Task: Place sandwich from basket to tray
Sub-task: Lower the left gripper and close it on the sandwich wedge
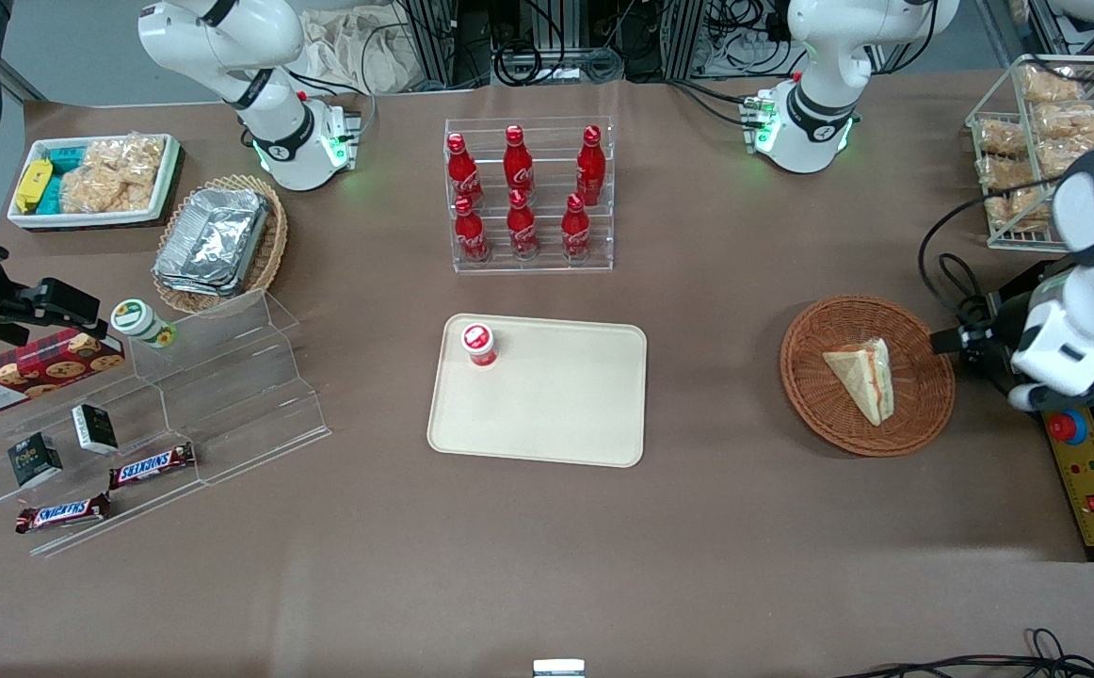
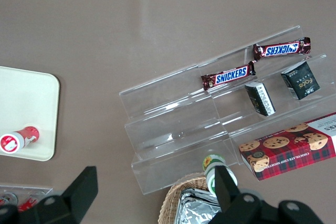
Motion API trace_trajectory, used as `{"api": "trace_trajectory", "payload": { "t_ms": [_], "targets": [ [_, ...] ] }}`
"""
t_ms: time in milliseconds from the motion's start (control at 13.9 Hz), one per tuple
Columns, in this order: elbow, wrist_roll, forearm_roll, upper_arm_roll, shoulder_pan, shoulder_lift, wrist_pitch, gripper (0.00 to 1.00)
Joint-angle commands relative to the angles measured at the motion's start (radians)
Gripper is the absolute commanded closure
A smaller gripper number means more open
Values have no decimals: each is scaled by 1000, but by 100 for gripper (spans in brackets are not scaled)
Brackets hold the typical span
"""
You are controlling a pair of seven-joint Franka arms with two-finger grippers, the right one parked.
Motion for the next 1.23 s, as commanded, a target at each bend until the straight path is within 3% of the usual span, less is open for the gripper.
{"api": "trace_trajectory", "payload": {
  "t_ms": [0, 938, 1010, 1155],
  "targets": [
    [-4, -50, -43, -4, -1, 57, 59, 0],
    [-282, -118, -58, -11, -13, 143, 409, 0],
    [-282, -119, -60, -11, -13, 143, 408, 6],
    [-282, -167, -66, -18, -21, 143, 404, 31]
  ]
}}
